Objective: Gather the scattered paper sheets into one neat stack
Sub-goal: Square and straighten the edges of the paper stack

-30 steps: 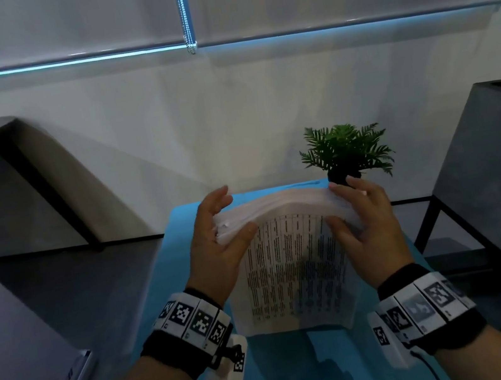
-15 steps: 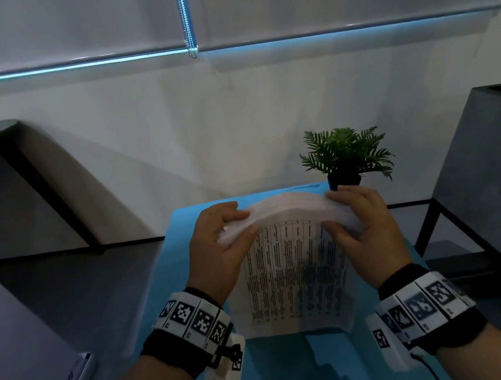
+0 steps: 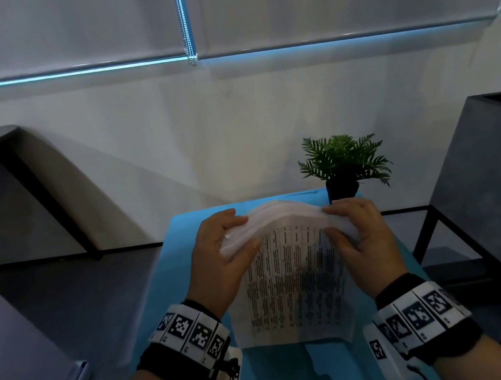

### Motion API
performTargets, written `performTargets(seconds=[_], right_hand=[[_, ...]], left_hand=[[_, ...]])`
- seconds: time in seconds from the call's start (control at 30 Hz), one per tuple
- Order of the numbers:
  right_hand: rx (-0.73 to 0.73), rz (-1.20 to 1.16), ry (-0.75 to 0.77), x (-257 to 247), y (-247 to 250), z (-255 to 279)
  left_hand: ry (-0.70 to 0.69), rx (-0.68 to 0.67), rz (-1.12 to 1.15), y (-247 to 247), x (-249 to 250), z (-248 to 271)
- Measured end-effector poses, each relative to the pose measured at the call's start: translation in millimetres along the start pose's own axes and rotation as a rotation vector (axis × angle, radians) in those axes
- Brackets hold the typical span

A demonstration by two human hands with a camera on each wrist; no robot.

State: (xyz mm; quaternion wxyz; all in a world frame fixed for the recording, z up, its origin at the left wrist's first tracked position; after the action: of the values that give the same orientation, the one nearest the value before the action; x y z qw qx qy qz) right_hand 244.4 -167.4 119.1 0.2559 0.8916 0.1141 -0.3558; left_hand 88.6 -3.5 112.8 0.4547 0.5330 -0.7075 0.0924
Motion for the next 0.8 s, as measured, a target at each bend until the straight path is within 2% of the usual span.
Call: performTargets(seconds=[0.23,0.27,0.37,0.43,0.5,0.63,0.8], right_hand=[[-0.002,-0.048,-0.092,-2,-1,6],[0.015,-0.107,-0.136,1,-2,9],[0.074,-0.493,-0.409,16,-8,18],[0.051,-0.593,-0.545,24,-14,23],[0.042,-0.596,-0.574,21,-16,24],[0.115,-0.713,-0.492,16,-13,19],[0.179,-0.668,-0.458,9,-18,19]], left_hand=[[0.167,0.025,0.091,3,1,6],[0.232,0.007,0.139,1,-2,8],[0.469,-0.068,0.359,-3,-18,15],[0.538,-0.082,0.399,-7,-23,20],[0.545,-0.023,0.409,-8,-18,21],[0.441,0.076,0.524,-1,-8,15],[0.393,0.074,0.532,-3,-6,16]])
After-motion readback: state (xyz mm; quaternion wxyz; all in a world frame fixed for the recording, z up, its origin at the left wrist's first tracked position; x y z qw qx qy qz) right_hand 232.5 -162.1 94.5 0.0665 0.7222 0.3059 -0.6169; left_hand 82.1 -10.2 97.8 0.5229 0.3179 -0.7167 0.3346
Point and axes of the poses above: each hand's wrist, its own z-axis away from the middle knuckle, its own y-axis out of the back of the hand, x = y × z, the point moved 1 cm from there along -z, towards the middle knuckle, and after that the axes turned 4 degrees about -z, right-handed, at the moved point
